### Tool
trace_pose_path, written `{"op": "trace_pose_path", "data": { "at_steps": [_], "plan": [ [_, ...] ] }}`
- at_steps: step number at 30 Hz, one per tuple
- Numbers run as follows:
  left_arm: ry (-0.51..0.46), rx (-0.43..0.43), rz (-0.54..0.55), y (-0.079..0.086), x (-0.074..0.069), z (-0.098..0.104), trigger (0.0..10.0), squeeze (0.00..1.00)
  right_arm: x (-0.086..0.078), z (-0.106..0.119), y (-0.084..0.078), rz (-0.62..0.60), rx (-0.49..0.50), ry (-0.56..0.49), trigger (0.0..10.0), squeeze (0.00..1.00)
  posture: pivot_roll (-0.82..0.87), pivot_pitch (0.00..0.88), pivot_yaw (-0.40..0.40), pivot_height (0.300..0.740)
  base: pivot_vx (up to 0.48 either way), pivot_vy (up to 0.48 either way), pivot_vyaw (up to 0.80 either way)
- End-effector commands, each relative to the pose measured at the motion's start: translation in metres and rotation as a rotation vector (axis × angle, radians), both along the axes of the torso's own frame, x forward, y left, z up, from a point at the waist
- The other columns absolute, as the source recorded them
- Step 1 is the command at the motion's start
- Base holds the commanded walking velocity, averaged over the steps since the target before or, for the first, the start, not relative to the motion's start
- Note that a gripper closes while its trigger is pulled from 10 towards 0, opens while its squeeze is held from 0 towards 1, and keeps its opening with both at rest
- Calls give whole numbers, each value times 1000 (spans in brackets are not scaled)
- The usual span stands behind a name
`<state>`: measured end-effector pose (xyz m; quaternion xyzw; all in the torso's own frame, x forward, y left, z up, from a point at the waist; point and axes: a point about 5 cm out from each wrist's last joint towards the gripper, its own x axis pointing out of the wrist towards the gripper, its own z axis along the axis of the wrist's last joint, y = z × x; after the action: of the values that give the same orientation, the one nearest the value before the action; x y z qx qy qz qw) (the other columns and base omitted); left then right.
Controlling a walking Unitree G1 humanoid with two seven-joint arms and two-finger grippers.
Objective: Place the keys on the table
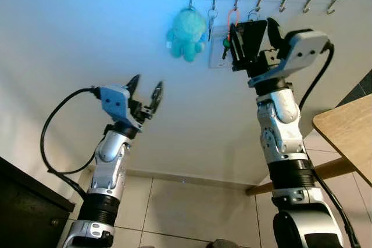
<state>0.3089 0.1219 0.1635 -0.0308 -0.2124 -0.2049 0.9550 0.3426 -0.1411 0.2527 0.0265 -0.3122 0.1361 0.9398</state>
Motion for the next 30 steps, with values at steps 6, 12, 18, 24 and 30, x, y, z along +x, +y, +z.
{"op": "trace_pose_path", "data": {
  "at_steps": [6, 12, 18, 24, 30],
  "plan": [
    [7, 0, -35, -8, -3, 5, 10000, 0, 9, -10, 4, 12, -65, 99, 10000, 0, 18, 69, 19, 740, 0, 0, 0],
    [5, -16, -63, -13, -5, 11, 10000, 0, 14, -10, 1, -24, -99, 128, 10000, 0, 14, 59, 23, 740, 0, 0, 0],
    [2, -21, -70, -16, -4, 14, 10000, 0, 18, -9, 3, -13, -138, 141, 10000, 0, 12, 55, 24, 740, 0, 0, 0],
    [1, -16, -71, -16, -3, 15, 10000, 0, 19, -10, 9, 14, -155, 160, 9922, 0, 11, 56, 23, 740, 0, 0, 0],
    [0, -8, -74, -18, -4, 16, 10000, 0, 18, -10, 11, 32, -158, 162, 5686, 0, 11, 62, 21, 740, 0, 0, 0]
  ]
}}
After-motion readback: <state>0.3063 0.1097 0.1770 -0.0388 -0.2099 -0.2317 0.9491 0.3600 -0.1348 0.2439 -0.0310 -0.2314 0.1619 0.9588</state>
